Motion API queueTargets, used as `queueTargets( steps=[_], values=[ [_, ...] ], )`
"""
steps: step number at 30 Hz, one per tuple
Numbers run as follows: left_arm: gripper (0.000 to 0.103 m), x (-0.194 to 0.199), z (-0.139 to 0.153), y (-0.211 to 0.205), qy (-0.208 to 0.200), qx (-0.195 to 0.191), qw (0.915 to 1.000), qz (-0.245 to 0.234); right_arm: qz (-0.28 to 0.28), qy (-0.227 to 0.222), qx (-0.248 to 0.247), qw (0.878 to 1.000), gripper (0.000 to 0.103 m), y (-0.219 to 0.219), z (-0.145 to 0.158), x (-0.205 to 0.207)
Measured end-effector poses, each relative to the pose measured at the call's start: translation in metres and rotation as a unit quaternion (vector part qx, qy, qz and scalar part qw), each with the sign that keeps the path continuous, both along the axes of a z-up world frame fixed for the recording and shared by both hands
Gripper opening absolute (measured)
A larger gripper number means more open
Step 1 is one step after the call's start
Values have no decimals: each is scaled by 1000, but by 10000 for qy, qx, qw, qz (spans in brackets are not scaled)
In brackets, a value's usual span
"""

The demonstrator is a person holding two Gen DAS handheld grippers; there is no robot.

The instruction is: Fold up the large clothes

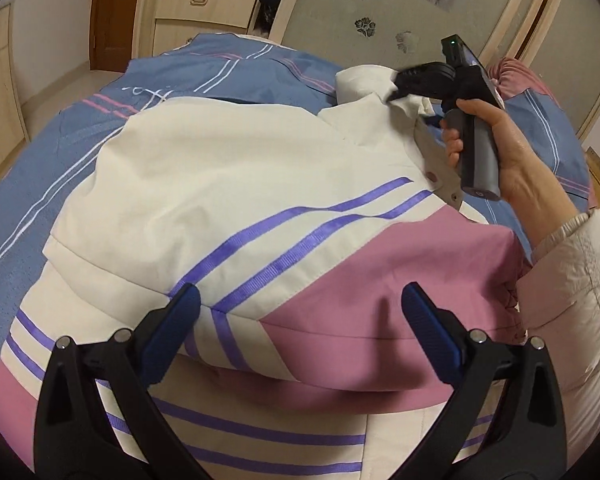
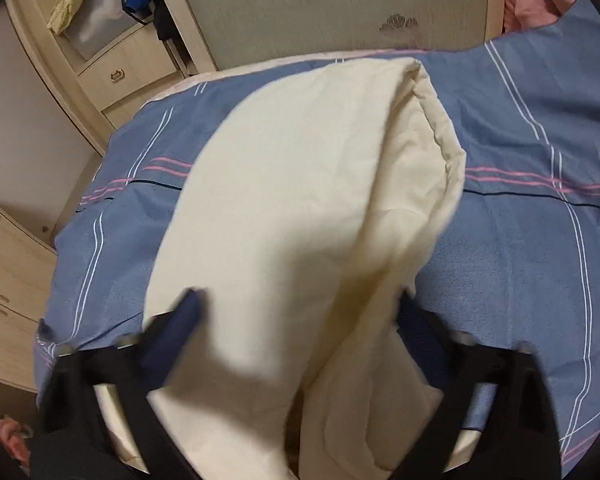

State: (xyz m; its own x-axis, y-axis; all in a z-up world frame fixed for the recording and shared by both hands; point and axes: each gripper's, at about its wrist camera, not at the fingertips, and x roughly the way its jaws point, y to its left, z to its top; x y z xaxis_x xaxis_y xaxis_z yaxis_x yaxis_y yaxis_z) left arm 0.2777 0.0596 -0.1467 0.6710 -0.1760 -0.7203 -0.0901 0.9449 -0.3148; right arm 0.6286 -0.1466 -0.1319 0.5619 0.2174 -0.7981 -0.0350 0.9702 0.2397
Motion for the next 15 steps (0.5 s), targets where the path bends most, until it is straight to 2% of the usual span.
queueTargets(
  steps=[1, 2, 4, 7, 10, 12, 15],
  values=[
    [101, -1, 0, 0, -11, -23, 10000, 6, -107, -92, 377, 9992, 12, -9, 5, -6],
    [101, -1, 0, 0, -28, -36, 10000, 11, -66, -281, 560, 9980, 7, -13, 14, -14],
    [101, -5, 1, 0, -53, -18, 10000, 6, 143, -798, 529, 9953, 6, -13, 40, -43],
    [101, -10, 4, -1, -101, -33, 9999, 3, 892, -1579, 617, 9815, 6, -7, 81, -119],
    [101, -35, 23, 11, -390, -180, 9991, 42, 1995, -2308, -74, 9523, 6, 13, 97, -235],
    [101, -52, 35, 25, -562, -194, 9982, 112, 2547, -2353, -409, 9371, 6, 20, 86, -299],
    [101, -93, 48, 49, -684, -105, 9955, 648, 3133, -2028, -1476, 9159, 9, 31, 39, -372]
  ],
)
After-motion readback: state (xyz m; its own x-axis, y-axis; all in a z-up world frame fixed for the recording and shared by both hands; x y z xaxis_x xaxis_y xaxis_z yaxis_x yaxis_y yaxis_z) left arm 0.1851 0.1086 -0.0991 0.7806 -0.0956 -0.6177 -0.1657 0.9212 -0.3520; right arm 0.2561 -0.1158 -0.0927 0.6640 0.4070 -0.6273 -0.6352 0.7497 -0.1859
